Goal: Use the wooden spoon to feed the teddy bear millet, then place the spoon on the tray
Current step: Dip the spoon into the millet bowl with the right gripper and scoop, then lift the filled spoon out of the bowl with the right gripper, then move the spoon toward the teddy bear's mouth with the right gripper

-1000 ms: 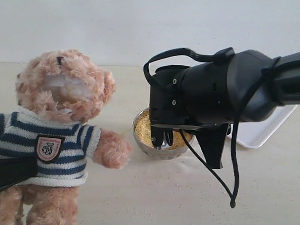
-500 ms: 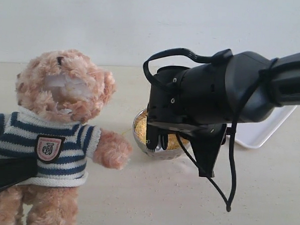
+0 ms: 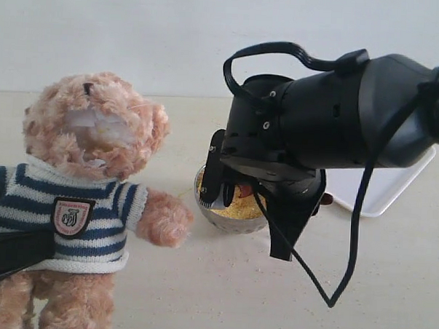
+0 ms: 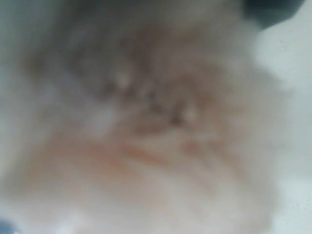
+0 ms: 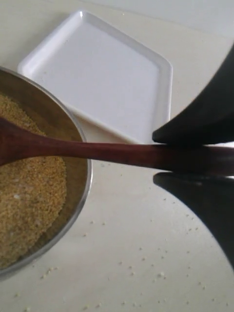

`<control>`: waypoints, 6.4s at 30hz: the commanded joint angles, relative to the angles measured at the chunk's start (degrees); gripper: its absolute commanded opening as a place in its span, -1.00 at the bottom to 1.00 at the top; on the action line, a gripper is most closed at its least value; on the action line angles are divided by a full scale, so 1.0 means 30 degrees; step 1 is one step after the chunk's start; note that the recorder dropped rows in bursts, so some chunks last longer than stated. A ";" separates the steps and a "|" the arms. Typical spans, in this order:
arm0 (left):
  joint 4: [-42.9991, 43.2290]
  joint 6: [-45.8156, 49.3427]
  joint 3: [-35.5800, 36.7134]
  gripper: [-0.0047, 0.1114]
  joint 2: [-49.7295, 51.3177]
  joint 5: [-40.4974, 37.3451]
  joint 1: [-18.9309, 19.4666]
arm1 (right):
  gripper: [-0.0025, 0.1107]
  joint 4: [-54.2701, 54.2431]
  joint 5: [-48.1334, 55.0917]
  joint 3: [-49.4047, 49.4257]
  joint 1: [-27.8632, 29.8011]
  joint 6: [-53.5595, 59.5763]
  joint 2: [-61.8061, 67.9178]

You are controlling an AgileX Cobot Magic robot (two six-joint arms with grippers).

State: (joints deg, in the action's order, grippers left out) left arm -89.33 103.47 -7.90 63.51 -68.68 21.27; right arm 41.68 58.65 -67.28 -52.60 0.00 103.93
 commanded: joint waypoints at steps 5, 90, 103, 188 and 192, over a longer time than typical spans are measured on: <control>-0.0416 0.0025 0.0068 -0.83 -0.0164 -0.0427 0.0057 | -0.96 -0.1650 -0.0321 -0.0086 0.0043 0.0000 -0.0208; -0.0561 -0.0663 0.0068 -0.83 -0.0164 -0.0427 0.0057 | -0.96 -1.9996 0.0222 -0.0086 0.8616 0.7318 -0.5734; -0.0600 -0.0662 0.0068 -0.83 -0.0164 -0.0427 0.0057 | -0.96 -2.0713 0.1024 -0.0086 0.8623 0.8190 -0.6343; -0.1279 -0.3367 0.2184 -0.83 -0.0005 0.0407 0.0057 | -0.96 -2.2814 0.0556 -0.1260 0.2647 0.9034 -0.9085; -0.1279 -0.4239 0.2184 -0.83 -0.0005 0.0235 0.0057 | -0.96 -2.2628 0.0553 -0.1260 0.2647 0.9034 -0.9085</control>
State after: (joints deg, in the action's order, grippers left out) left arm -91.84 92.57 -1.66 63.51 -65.85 21.27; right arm -26.95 60.16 -70.60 -44.54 27.19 76.98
